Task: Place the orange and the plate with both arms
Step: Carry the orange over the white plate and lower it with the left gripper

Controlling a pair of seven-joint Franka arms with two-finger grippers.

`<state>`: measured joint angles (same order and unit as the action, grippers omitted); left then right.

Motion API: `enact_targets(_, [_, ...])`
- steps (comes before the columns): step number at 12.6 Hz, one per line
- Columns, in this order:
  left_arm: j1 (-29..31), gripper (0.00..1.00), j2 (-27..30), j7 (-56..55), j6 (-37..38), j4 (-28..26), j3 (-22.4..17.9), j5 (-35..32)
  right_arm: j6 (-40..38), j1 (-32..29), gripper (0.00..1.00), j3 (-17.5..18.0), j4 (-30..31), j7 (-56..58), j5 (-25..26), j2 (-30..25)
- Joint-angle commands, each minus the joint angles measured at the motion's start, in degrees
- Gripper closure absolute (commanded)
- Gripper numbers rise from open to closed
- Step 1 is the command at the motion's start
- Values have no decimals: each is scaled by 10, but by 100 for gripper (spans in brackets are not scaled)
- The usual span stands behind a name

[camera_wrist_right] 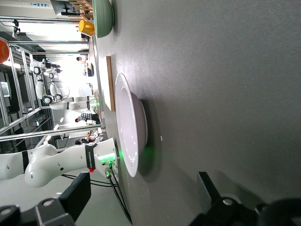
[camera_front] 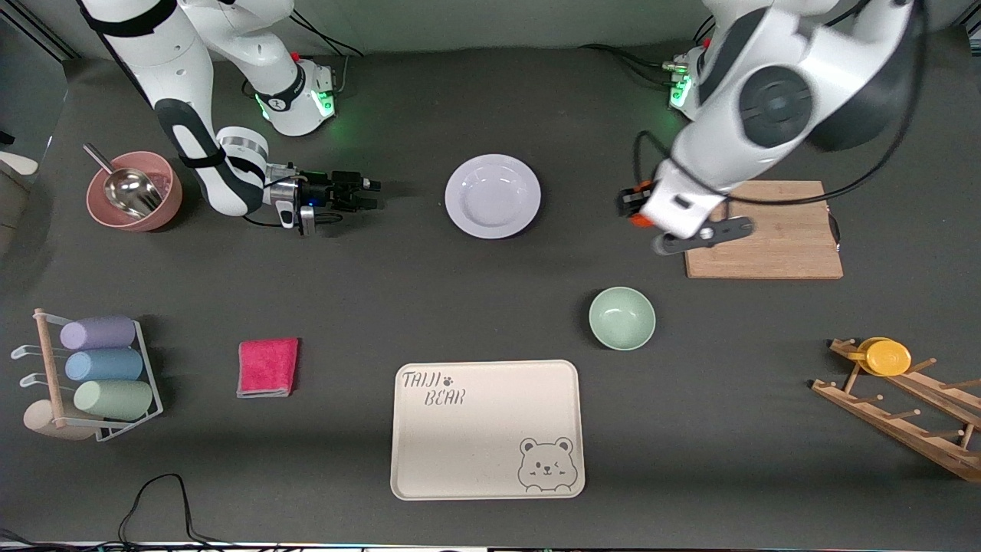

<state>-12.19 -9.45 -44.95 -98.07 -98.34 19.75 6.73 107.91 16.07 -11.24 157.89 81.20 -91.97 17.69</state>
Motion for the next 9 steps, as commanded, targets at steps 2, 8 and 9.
enact_targets(2, [-110, 100, -57, -144, -56, 18, -5, 2, -8, 3, 22, -3, -9, 41, -17, 23])
enact_targets(8, [-235, 100, -88, -280, -257, -91, -5, 0, -8, 3, 54, -3, -13, 83, -17, 26])
enact_targets(9, [-248, 100, -104, -293, -285, -97, -6, -7, -8, 3, 54, -3, -13, 83, -17, 27])
